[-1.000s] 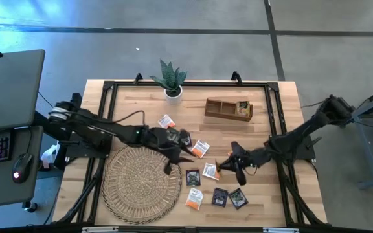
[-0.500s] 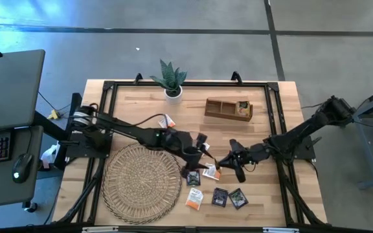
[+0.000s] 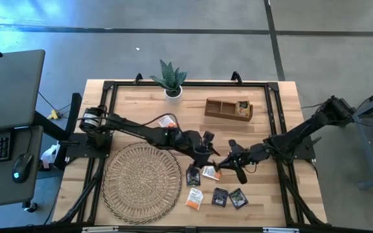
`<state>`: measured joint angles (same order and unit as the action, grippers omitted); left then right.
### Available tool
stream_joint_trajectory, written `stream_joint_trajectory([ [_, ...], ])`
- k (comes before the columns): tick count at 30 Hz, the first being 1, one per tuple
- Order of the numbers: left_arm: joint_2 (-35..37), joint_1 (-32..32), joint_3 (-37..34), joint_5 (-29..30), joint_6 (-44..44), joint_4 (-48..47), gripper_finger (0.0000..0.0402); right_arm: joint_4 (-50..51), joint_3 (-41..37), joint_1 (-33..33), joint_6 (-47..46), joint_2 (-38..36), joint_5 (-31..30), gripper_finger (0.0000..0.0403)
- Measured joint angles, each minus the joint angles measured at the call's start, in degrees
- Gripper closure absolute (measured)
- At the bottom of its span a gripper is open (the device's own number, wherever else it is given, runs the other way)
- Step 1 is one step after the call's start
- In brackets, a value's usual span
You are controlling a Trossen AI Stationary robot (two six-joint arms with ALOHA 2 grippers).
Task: Pick & Place Tea
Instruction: Put the orange tea bag into the right section of the wooden organizer
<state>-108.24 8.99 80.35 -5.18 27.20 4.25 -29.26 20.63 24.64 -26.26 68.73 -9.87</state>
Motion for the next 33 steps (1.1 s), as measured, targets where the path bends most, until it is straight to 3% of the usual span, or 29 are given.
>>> stream_joint_trajectory([
  [9, -0.1, 0.0, -0.1, -0.5, -0.4, -1.9, 0.0286, 0.0, 0.0, 0.0, 2.3, 0.0, -0.9, 0.0395],
  [14, -0.1, 0.0, -0.1, 1.5, -0.4, -2.2, 0.03, 3.1, 0.1, 0.0, -2.7, 0.0, -1.1, 0.0393],
  [21, 0.5, 0.0, 2.1, 3.2, 0.3, -12.0, 0.0263, 6.2, 0.1, 0.1, -3.3, 0.0, -3.8, 0.04],
  [28, -1.5, 0.0, 2.0, 3.2, 0.3, -10.7, 0.0197, 5.7, 0.1, 0.1, -3.2, 0.0, -3.7, 0.0395],
  [33, -1.3, 0.0, 2.1, 2.4, 0.9, -10.0, 0.0188, 5.0, 0.1, 0.1, -1.7, 0.0, -4.0, 0.0399],
])
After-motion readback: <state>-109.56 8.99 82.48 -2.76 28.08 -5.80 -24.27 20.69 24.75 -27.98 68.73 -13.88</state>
